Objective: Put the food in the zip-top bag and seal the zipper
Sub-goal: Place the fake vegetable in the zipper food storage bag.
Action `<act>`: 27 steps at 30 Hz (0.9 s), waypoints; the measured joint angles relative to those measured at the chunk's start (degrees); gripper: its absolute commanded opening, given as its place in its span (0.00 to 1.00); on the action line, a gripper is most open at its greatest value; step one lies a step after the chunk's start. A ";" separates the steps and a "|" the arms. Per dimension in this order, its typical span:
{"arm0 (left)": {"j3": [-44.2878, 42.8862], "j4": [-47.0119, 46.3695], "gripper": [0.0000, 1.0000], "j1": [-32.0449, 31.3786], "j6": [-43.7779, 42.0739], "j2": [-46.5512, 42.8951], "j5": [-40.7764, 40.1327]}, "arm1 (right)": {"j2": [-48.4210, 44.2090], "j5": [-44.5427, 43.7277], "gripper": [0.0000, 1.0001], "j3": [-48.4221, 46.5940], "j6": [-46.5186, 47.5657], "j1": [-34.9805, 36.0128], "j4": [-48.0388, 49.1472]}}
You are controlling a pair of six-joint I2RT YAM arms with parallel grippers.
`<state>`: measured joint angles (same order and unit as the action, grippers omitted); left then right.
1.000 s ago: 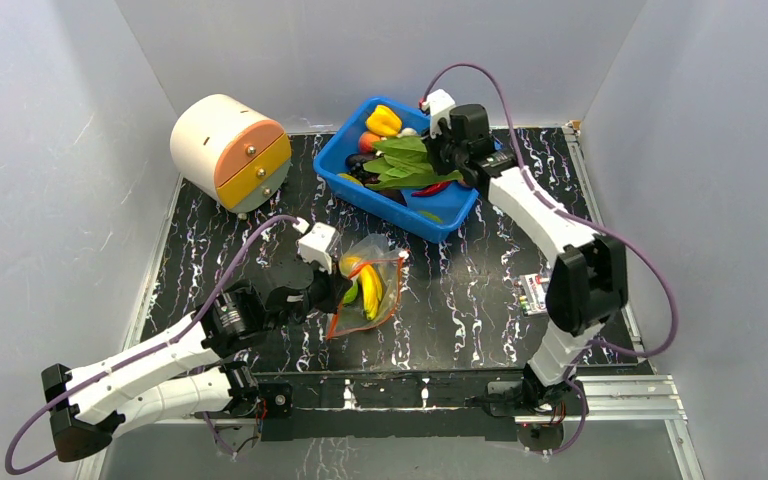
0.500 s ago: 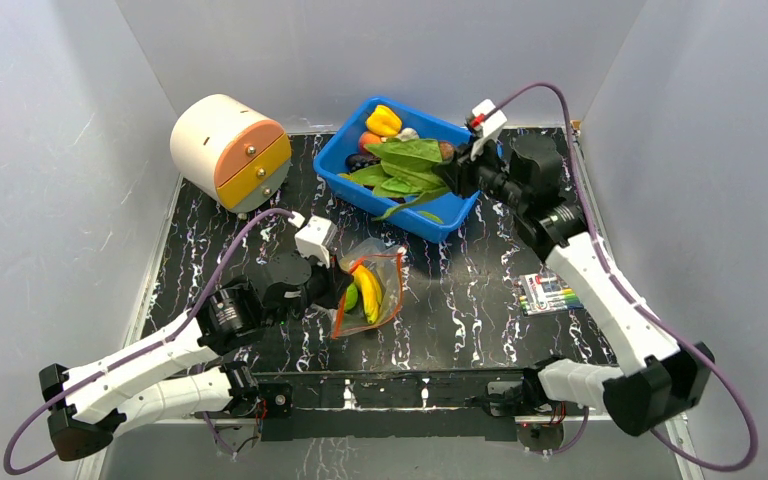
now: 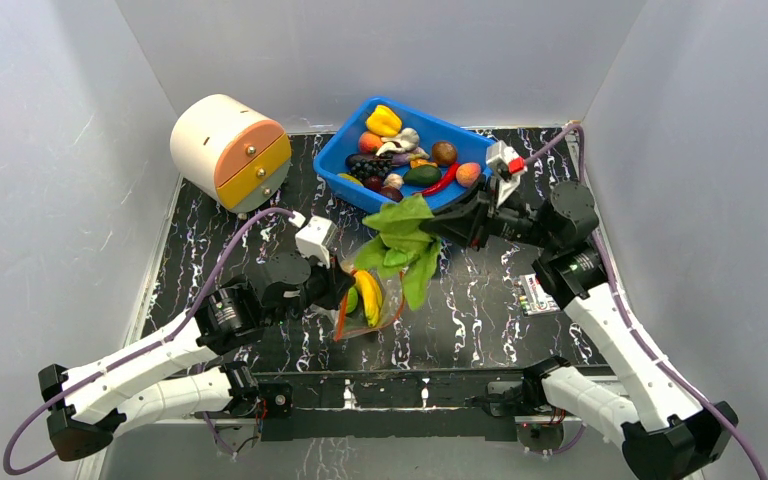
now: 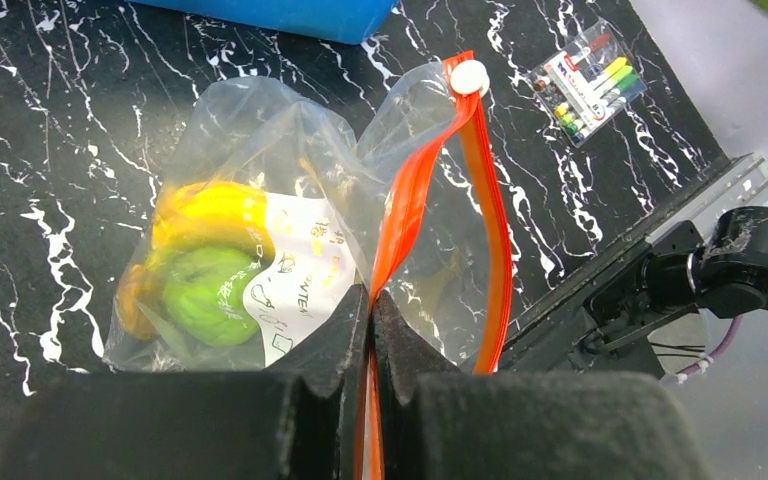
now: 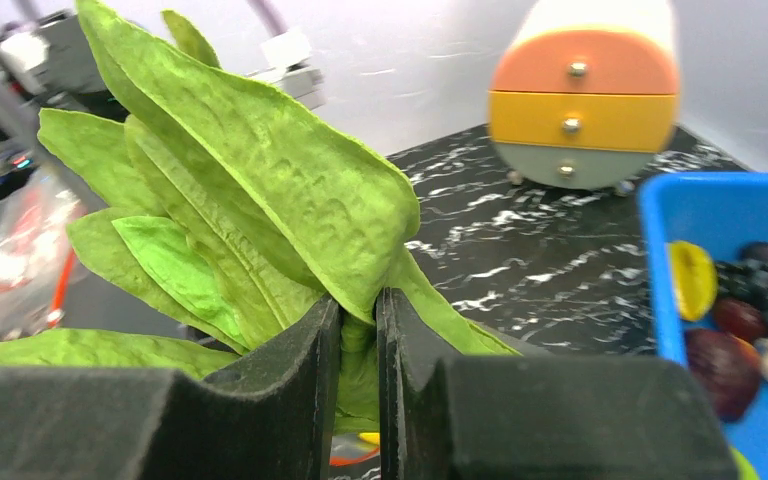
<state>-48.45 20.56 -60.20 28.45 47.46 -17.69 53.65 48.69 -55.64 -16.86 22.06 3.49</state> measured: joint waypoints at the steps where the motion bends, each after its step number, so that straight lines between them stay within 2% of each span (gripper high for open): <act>1: 0.00 -0.11 0.00 0.00 0.13 0.00 0.37 | -0.74 2.45 0.15 0.85 -1.40 0.00 1.46; 14: 0.00 -2.54 0.00 0.00 1.20 0.00 4.55 | -6.69 20.20 0.17 5.81 -5.68 0.48 10.01; 24: 0.00 -3.89 0.00 0.00 1.18 0.09 5.88 | -6.05 25.51 0.18 7.06 -5.46 4.04 11.34; 27: 0.00 -3.93 0.00 0.00 1.20 0.09 6.54 | -5.01 25.73 0.18 7.93 -5.01 6.97 11.37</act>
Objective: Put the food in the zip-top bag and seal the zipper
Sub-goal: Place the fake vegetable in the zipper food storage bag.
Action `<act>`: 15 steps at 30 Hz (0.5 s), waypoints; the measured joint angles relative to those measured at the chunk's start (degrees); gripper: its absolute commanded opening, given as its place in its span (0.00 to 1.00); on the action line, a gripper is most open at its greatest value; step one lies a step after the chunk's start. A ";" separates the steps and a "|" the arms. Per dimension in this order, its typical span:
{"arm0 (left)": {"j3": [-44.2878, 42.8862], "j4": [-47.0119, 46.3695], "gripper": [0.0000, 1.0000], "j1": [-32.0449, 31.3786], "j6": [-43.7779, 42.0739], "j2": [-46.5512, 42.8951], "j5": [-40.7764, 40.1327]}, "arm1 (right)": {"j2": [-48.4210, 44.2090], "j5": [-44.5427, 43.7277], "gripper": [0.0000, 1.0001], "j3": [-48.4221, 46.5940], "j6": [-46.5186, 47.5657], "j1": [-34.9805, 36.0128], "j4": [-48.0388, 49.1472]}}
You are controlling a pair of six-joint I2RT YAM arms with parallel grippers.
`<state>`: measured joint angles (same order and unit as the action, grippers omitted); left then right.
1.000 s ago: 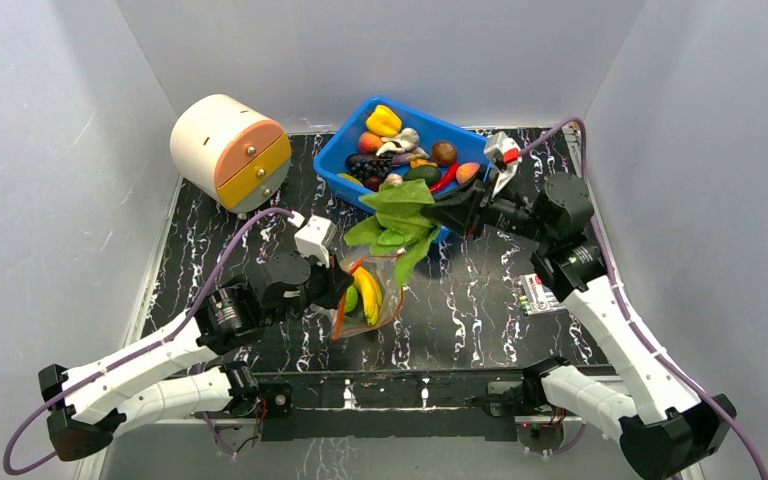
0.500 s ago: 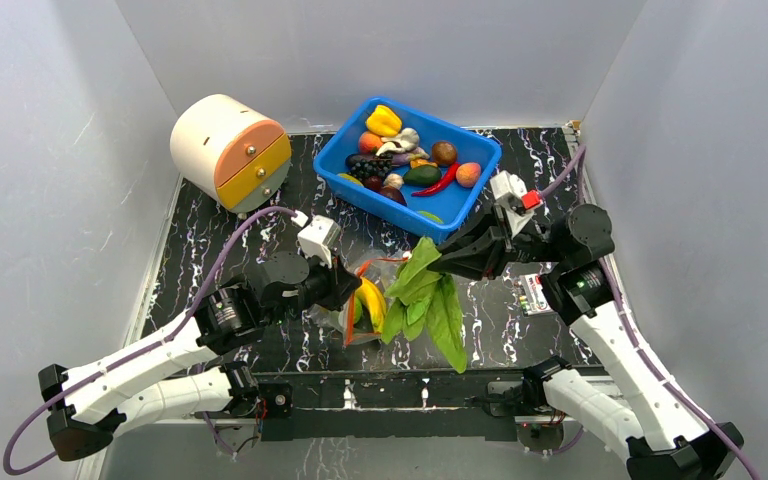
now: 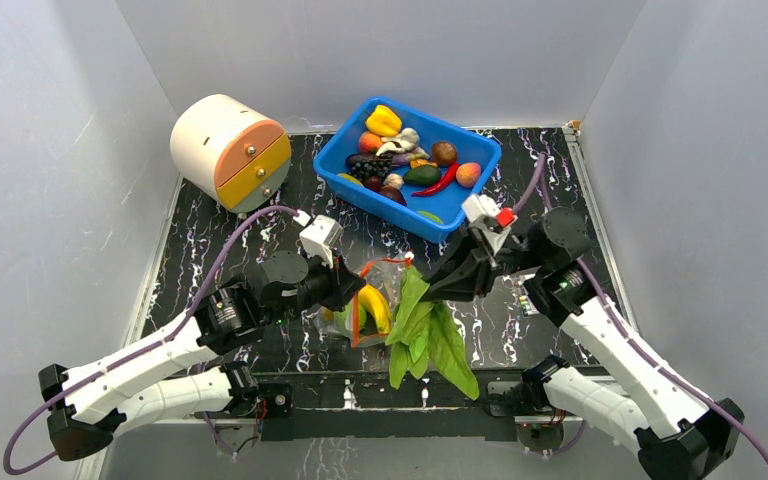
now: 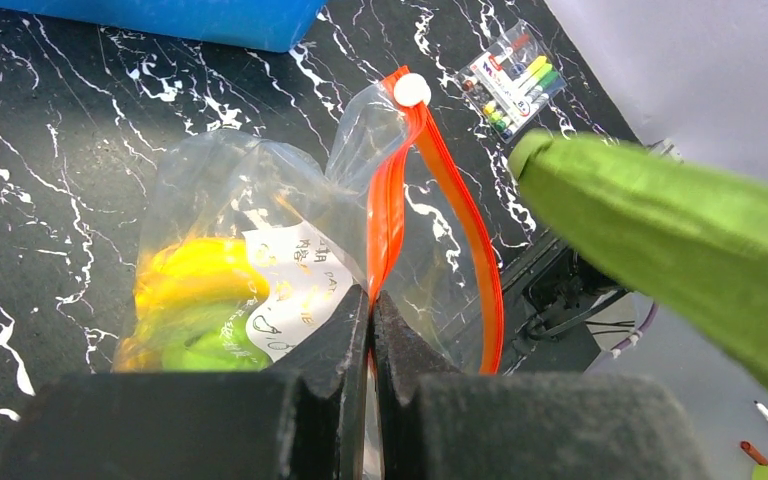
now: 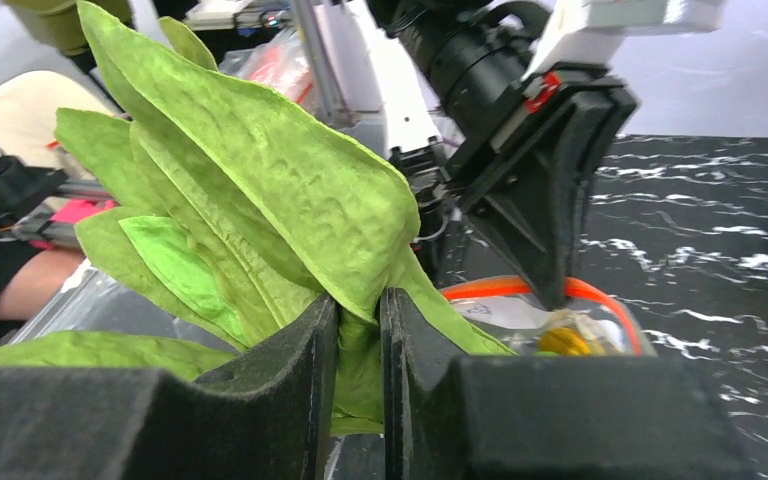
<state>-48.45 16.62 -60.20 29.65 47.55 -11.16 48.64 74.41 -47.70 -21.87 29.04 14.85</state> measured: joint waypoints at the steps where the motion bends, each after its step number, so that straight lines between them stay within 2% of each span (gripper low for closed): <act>1: 0.00 -0.07 0.00 0.00 0.00 0.00 0.13 | 0.46 -0.09 0.18 0.44 0.17 1.27 0.20; 9: 0.00 -0.85 0.00 0.00 0.00 -0.04 1.95 | 4.42 -3.19 0.20 2.60 1.07 10.25 2.47; 15: 0.02 -1.18 0.00 0.00 0.26 -0.63 3.58 | 8.24 -6.36 0.23 4.33 3.63 12.96 5.51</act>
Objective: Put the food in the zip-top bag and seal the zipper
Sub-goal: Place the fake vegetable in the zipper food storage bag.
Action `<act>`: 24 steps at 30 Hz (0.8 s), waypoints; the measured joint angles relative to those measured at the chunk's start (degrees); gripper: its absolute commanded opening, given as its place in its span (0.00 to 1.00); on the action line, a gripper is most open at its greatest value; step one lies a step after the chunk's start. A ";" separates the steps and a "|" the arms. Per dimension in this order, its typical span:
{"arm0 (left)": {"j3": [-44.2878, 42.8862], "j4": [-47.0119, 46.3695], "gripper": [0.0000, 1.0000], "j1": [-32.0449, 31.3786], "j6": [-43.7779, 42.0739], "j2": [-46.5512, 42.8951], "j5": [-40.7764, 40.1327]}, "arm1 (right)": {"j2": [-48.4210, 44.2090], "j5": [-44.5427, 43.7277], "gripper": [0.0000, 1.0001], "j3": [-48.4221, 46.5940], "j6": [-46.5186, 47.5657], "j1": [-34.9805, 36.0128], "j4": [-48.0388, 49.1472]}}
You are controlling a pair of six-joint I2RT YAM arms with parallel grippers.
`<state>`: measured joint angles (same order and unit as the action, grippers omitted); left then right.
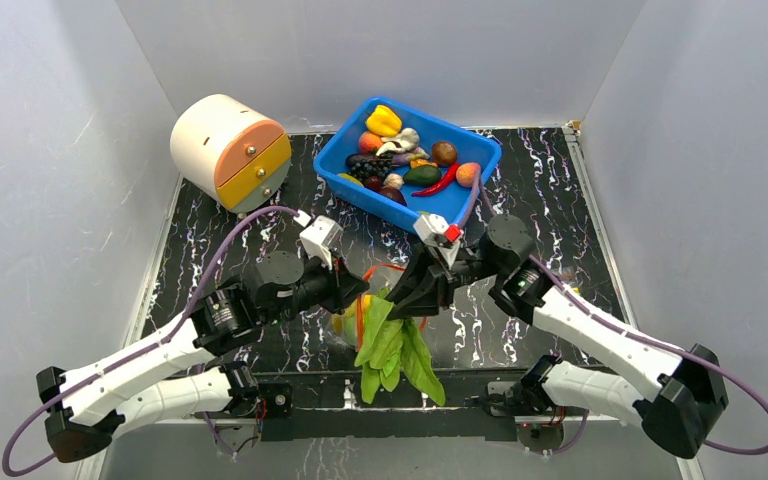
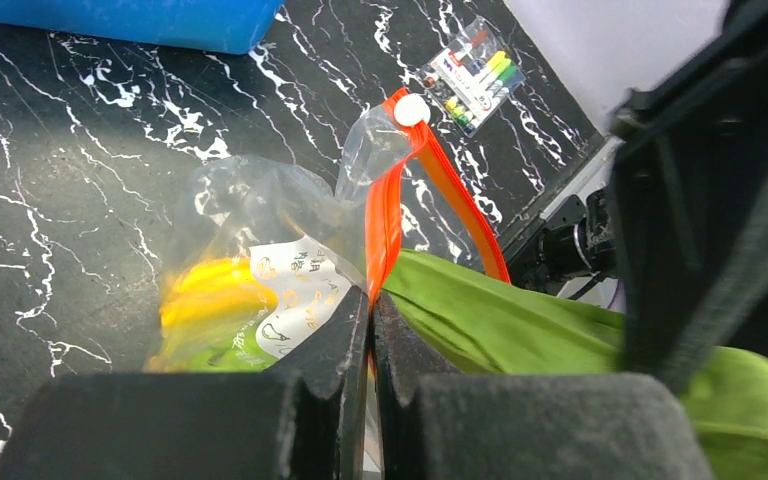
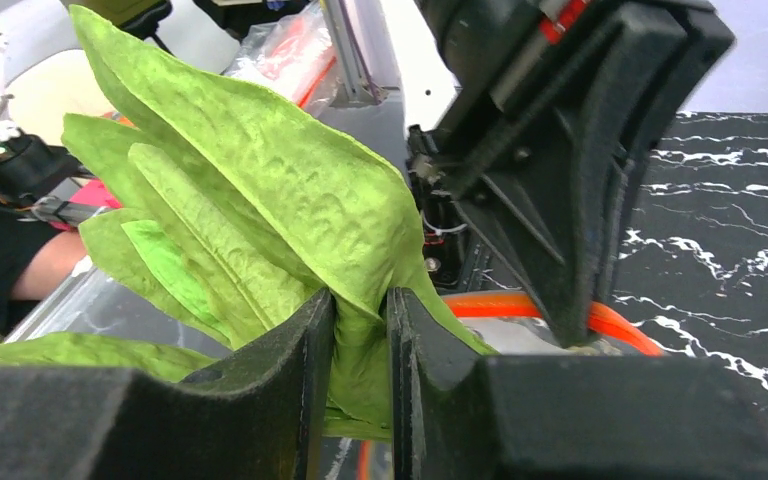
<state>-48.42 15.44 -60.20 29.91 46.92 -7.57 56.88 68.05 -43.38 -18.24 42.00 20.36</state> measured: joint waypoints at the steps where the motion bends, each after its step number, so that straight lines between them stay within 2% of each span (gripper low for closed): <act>1: 0.00 0.00 0.00 0.00 0.09 -0.26 0.24 | 0.98 -0.24 0.23 0.07 0.83 0.11 0.02; 7: 0.07 0.00 0.00 0.00 0.15 -2.16 1.44 | 5.14 -2.64 0.28 0.02 11.26 0.28 -6.47; 9: 0.09 0.00 0.00 0.00 0.13 -2.71 1.90 | 6.21 -4.02 0.32 0.04 15.30 0.28 -9.64; 12: 0.09 0.00 0.00 0.00 -0.02 -2.89 2.45 | 7.10 -6.51 0.45 0.04 19.43 0.28 -13.07; 15: 0.09 0.04 0.00 0.02 -0.28 -2.86 2.51 | 7.15 -9.62 0.64 0.04 21.99 0.28 -14.97; 17: 0.09 0.07 0.00 0.02 -0.42 -2.84 2.45 | 7.02 -11.91 0.73 0.02 23.04 0.31 -16.35; 24: 0.09 1.36 0.00 0.04 -0.81 -2.82 -2.25 | 2.10 -23.56 0.75 -5.46 25.90 0.33 -33.75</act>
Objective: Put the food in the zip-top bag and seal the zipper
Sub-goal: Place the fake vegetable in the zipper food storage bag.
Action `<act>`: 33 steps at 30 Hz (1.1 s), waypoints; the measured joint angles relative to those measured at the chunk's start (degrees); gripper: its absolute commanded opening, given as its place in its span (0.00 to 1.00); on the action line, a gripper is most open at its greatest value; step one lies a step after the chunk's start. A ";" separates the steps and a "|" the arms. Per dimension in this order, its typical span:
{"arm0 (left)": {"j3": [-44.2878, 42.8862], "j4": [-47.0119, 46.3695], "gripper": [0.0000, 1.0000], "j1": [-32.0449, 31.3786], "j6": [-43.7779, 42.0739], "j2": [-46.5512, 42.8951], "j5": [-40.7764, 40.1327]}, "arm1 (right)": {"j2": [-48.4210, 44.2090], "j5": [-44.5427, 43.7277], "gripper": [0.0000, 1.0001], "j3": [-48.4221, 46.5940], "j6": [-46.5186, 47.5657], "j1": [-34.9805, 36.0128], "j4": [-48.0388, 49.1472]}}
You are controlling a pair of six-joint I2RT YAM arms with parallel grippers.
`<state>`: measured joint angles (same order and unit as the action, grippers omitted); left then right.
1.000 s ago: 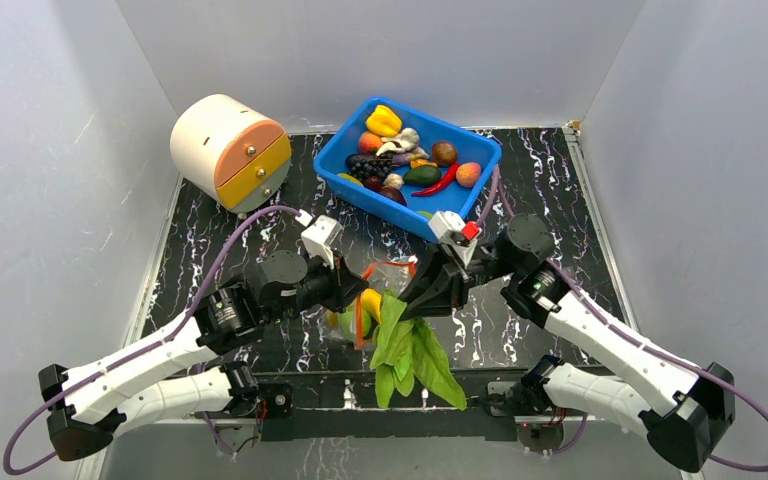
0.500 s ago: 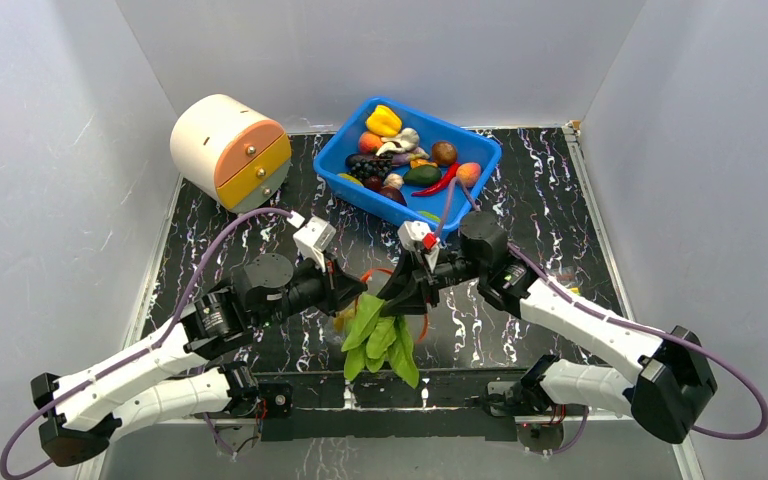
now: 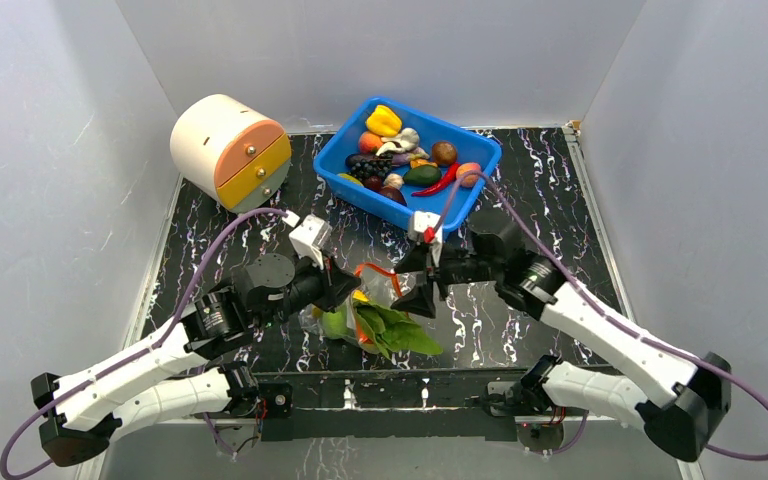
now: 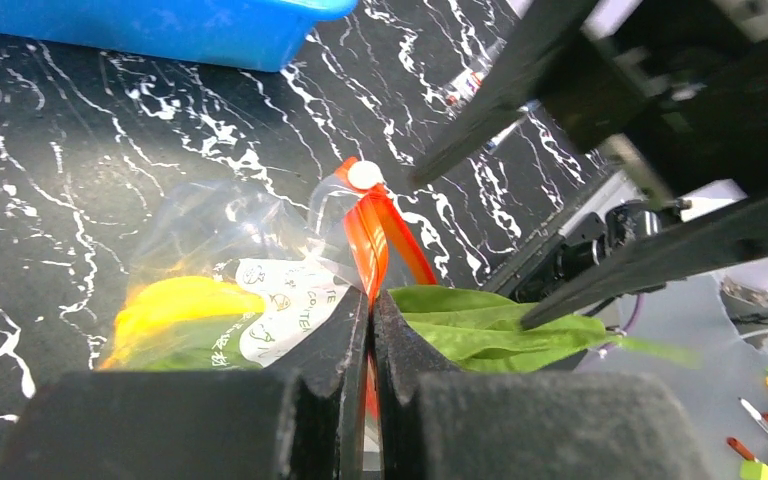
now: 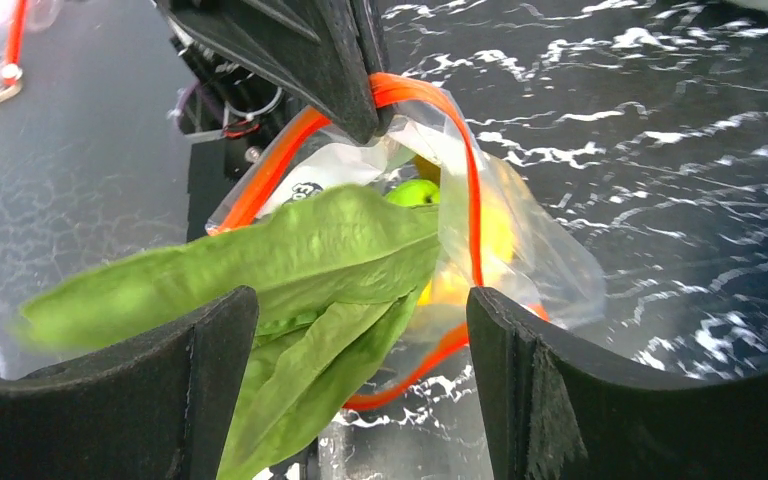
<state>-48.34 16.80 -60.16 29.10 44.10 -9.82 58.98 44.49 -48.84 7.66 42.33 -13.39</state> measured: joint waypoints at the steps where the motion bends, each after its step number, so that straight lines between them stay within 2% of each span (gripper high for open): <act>1: 0.00 0.02 0.00 0.00 -0.11 0.00 -0.81 | -1.51 -1.62 0.75 -1.07 -0.24 0.00 -2.14; 4: 0.00 -0.11 0.00 0.00 -0.52 0.00 -3.04 | -6.03 -5.46 0.73 -3.74 -2.19 0.00 -6.21; 10: -0.61 -0.52 0.00 0.00 -1.88 2.16 -5.66 | -11.04 -11.67 0.71 -6.29 -12.76 0.00 -7.10; 14: -2.58 -1.07 0.00 0.00 -3.13 5.88 -6.29 | -9.31 -14.67 0.69 -7.87 -18.91 0.00 -8.39; 18: -3.65 -1.88 0.00 0.00 -3.93 7.78 -6.58 | -2.97 -17.88 0.68 -11.87 -22.21 0.09 -13.60; 23: -3.87 -2.60 0.00 0.00 -4.07 8.72 -6.75 | 0.57 -19.76 0.78 -12.44 -23.98 1.03 -18.14; 33: -3.87 -3.08 0.00 0.00 -3.54 8.96 -6.71 | -0.85 -22.95 0.73 -7.39 -22.23 6.88 -18.58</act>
<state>-52.21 13.72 -60.16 25.56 53.06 -16.53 58.13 21.54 -56.23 -14.57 49.21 -31.97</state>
